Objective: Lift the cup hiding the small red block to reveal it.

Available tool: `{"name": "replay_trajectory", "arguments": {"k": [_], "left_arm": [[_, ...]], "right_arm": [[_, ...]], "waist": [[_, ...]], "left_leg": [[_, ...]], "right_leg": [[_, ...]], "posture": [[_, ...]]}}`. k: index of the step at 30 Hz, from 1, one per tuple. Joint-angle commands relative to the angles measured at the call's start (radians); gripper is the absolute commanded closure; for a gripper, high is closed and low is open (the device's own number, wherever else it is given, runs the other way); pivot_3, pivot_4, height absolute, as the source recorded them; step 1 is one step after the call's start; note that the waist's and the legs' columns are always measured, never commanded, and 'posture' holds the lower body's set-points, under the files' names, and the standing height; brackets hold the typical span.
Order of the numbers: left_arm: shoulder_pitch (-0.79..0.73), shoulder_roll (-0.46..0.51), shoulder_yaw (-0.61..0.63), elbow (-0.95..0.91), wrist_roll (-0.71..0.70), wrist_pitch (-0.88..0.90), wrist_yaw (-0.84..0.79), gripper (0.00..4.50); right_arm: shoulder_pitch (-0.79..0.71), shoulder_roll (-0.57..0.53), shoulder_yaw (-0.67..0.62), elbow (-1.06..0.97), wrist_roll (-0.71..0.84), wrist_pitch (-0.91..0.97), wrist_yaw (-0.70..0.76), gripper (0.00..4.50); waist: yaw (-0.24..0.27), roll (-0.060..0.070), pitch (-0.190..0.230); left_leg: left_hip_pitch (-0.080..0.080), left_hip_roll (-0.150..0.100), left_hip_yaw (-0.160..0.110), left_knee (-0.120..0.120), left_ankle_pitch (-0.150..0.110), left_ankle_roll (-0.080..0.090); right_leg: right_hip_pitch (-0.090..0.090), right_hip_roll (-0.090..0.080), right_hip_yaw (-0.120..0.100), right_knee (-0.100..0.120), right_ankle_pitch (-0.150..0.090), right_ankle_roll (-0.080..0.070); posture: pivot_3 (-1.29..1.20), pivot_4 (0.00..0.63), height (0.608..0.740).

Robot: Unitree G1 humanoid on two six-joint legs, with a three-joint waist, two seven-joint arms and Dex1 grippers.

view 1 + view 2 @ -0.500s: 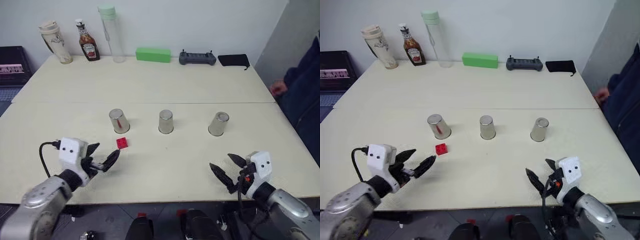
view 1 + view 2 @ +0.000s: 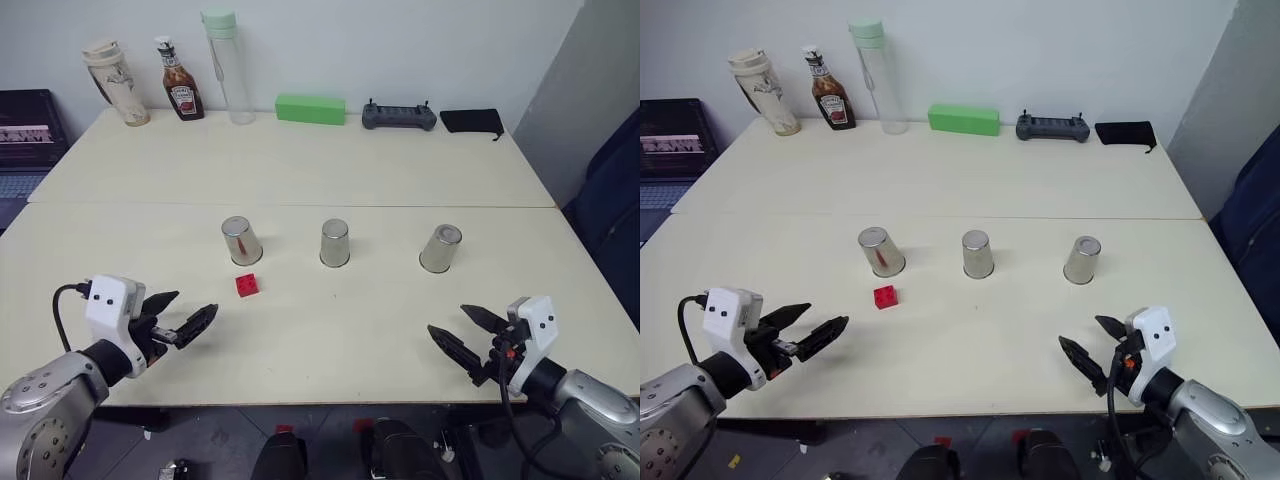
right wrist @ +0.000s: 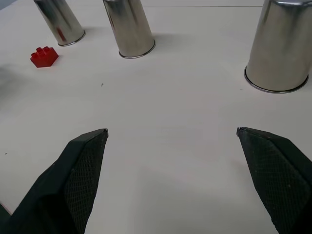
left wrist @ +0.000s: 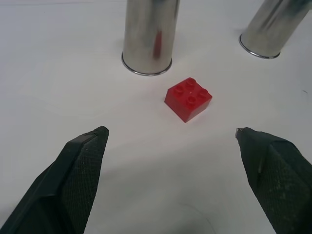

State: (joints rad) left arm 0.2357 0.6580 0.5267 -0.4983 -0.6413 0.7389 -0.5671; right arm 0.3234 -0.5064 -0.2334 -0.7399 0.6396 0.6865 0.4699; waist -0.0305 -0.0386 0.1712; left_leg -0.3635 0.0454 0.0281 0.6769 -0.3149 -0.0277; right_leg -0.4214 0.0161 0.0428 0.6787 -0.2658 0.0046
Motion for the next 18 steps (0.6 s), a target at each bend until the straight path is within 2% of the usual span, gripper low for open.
{"name": "replay_trajectory", "arguments": {"k": [1,18], "left_arm": [[-0.006,0.004,0.0,0.001,0.015,-0.047,-0.015,0.04],[0.023,-0.03,-0.03,-0.004,0.03,-0.106,-0.018,0.04]], "right_arm": [[0.007,0.0,-0.016,-0.031,-0.005,-0.032,-0.009,0.0],[0.016,0.003,-0.007,-0.006,-0.063,-0.096,-0.013,0.0]], "waist": [[0.0,0.0,0.0],[0.0,0.0,0.0]], "left_leg": [[0.0,0.0,0.0,0.0,0.0,0.0],[0.0,0.0,0.001,0.0,0.0,0.0]], "right_leg": [[0.0,0.0,0.0,0.0,0.0,0.0],[0.0,0.0,0.0,0.0,0.0,0.0]], "posture": [[0.0,0.15,0.74],[0.0,0.15,0.74]]}}
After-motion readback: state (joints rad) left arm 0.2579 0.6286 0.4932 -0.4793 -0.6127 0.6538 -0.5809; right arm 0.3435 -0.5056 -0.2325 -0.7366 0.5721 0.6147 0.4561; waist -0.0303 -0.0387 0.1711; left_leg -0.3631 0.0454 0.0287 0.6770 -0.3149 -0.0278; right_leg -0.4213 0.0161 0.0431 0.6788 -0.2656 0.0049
